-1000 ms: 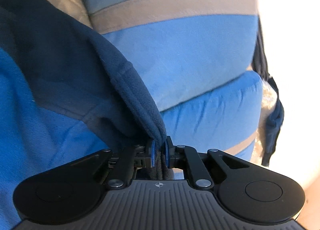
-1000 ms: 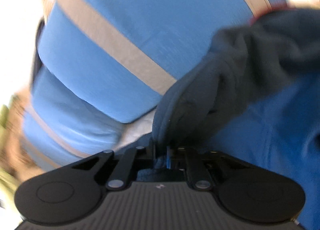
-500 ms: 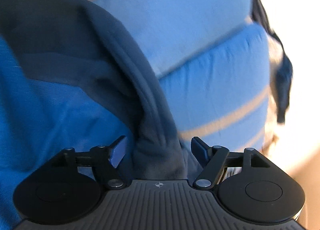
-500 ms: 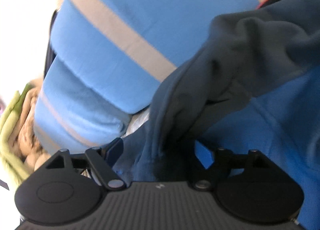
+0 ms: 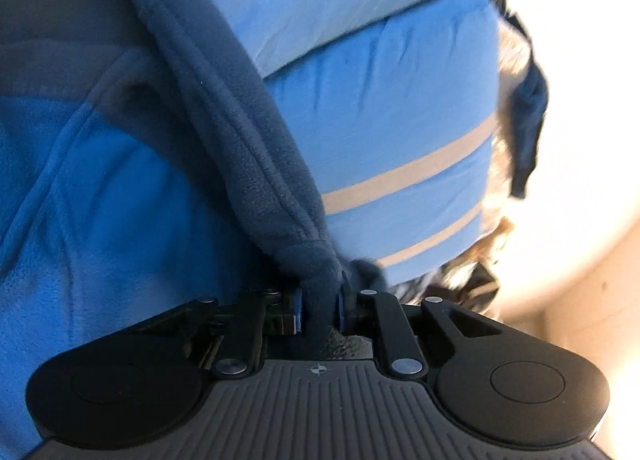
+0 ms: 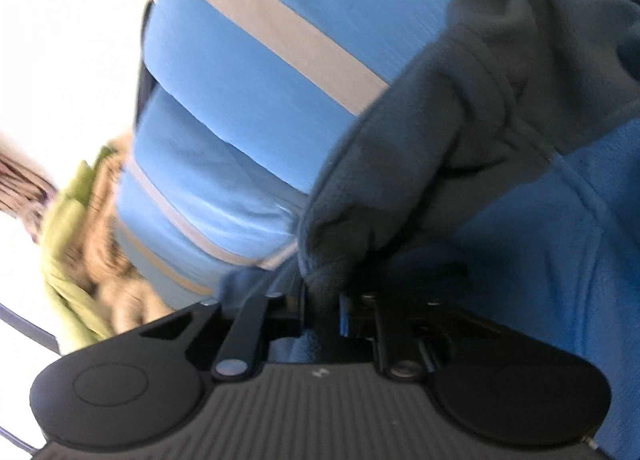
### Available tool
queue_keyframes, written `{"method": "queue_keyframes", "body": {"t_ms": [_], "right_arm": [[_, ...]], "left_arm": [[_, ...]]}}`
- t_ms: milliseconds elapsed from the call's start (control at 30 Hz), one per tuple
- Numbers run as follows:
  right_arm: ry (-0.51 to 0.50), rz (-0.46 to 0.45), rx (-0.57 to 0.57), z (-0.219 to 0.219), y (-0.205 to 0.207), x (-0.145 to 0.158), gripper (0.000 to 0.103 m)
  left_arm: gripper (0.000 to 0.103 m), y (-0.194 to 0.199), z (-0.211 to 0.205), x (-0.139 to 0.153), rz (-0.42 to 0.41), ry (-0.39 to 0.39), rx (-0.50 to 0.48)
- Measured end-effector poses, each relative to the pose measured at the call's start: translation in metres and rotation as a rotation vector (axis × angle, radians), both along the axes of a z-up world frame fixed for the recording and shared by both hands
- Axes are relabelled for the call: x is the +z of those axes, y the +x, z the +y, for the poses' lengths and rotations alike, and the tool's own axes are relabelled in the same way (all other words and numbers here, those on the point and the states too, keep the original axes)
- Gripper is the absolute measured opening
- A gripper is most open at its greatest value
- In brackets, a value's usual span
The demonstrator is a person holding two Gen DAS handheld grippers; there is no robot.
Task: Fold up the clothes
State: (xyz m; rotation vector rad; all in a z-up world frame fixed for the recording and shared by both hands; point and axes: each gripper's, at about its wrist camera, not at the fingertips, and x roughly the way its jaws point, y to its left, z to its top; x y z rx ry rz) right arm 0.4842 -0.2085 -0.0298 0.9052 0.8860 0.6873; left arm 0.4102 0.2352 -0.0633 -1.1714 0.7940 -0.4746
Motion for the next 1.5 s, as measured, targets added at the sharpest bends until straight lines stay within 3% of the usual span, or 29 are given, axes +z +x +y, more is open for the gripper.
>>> {"method": "queue_keyframes", "body": {"t_ms": [200,400,500,533,567,633,667,700,800,933,1067,1167,1267,1500], "right_arm": [[0.177,0.031,-0.071,-0.006,0.013,0.019,0.016],[0.232,0.07,-0.154,-0.002,0.04,0.021,0.016],[0.242,0.087,-0.191,0.006,0.06,0.014,0.018],[0.24,0.099,-0.215,0.007,0.066,0.011,0.021],[0.238,0.112,-0.239,0.009,0.072,0.008,0.026],[0.239,0.109,-0.301,0.008,0.078,0.003,0.055],[0.241,0.099,-0.336,0.007,0.079,0.001,0.085],[0.245,0.086,-0.363,0.005,0.08,0.001,0.093],[0.277,0.017,-0.371,-0.004,0.077,0.009,0.098],[0.217,-0.056,-0.341,-0.014,0.062,0.033,0.101],[0.16,-0.05,-0.33,-0.021,0.038,0.05,0.101],[0.103,-0.037,-0.337,-0.03,0.01,0.06,0.101],[-0.018,-0.07,-0.327,-0.041,-0.038,0.075,0.103],[-0.399,-0.303,-0.208,-0.032,-0.16,0.148,0.103]], "left_arm": [[0.015,0.012,0.004,0.004,-0.002,-0.113,0.129],[0.02,0.049,0.009,-0.006,0.069,-0.178,0.265],[0.027,0.068,0.012,-0.018,0.115,-0.221,0.315],[0.038,0.074,0.012,-0.023,0.128,-0.23,0.329],[0.053,0.077,0.013,-0.026,0.132,-0.229,0.352],[0.073,0.079,0.017,-0.028,0.123,-0.21,0.435],[0.081,0.077,0.02,-0.027,0.111,-0.199,0.475],[0.083,0.076,0.024,-0.025,0.094,-0.188,0.495],[0.086,0.066,0.03,-0.017,0.054,-0.11,0.491],[0.086,0.045,0.023,-0.004,0.035,0.007,0.449],[0.086,0.012,0.015,0.008,0.067,0.062,0.402],[0.086,-0.03,0.006,0.033,0.045,0.1,0.394],[0.086,-0.086,-0.006,0.063,0.006,0.19,0.378],[0.086,-0.189,-0.059,0.15,-0.117,0.488,0.271]]}}
